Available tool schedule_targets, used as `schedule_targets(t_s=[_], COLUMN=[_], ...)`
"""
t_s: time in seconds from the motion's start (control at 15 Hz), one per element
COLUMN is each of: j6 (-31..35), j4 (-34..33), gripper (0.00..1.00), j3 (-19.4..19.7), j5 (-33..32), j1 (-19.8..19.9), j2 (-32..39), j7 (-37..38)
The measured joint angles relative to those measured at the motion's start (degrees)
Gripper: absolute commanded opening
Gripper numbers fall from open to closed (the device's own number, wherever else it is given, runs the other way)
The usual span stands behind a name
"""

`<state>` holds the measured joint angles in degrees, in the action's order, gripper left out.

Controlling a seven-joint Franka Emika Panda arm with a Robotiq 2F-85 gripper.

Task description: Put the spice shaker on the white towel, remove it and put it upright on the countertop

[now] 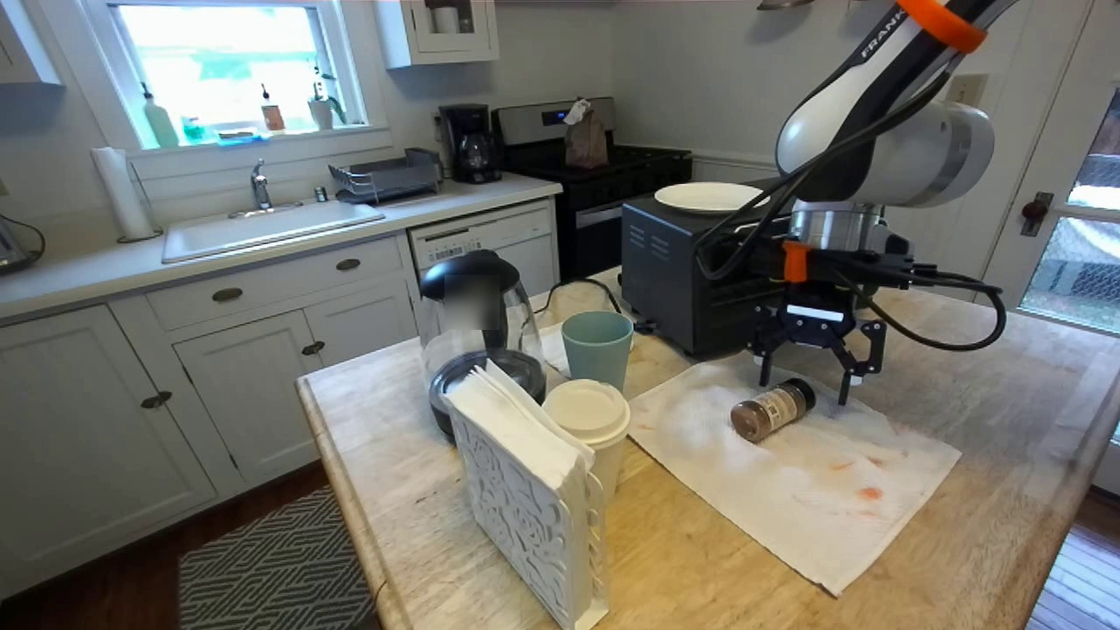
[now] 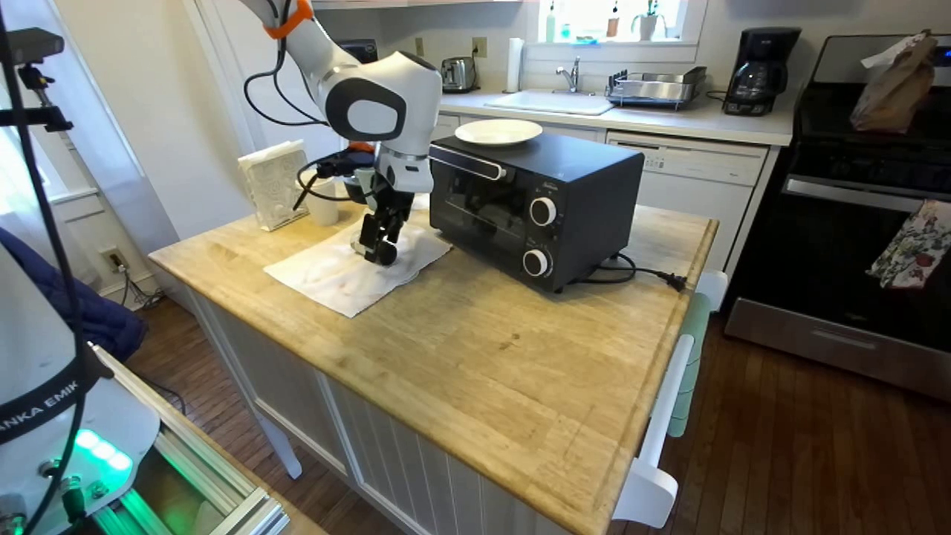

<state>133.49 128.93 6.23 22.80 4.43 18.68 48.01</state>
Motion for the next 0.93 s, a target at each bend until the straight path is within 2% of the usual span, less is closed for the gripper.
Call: schedule_targets(t_s=[0.2,0.33,0.4,0.6,0.67,0.93], j6=[0.3,0.6,0.8,0.9,0.9,1.0], j4=[-0.6,-0.9,-0.9,-1.0,-1.0,-1.0], gripper=[0.39,0.27,0.23,0.23,0.69,0.95], j3=[0.0,0.0,0.0,0.0,0.0,-0.1], j5=[0.0,0.0,0.0,0.0,0.0,0.0], j1=[0.0,0.0,0.0,0.0,0.0,0.0], j2=[0.5,0.7,0.7,0.7,0.7,0.7], j7=[0.0,0.0,0.0,0.0,0.0,-0.1])
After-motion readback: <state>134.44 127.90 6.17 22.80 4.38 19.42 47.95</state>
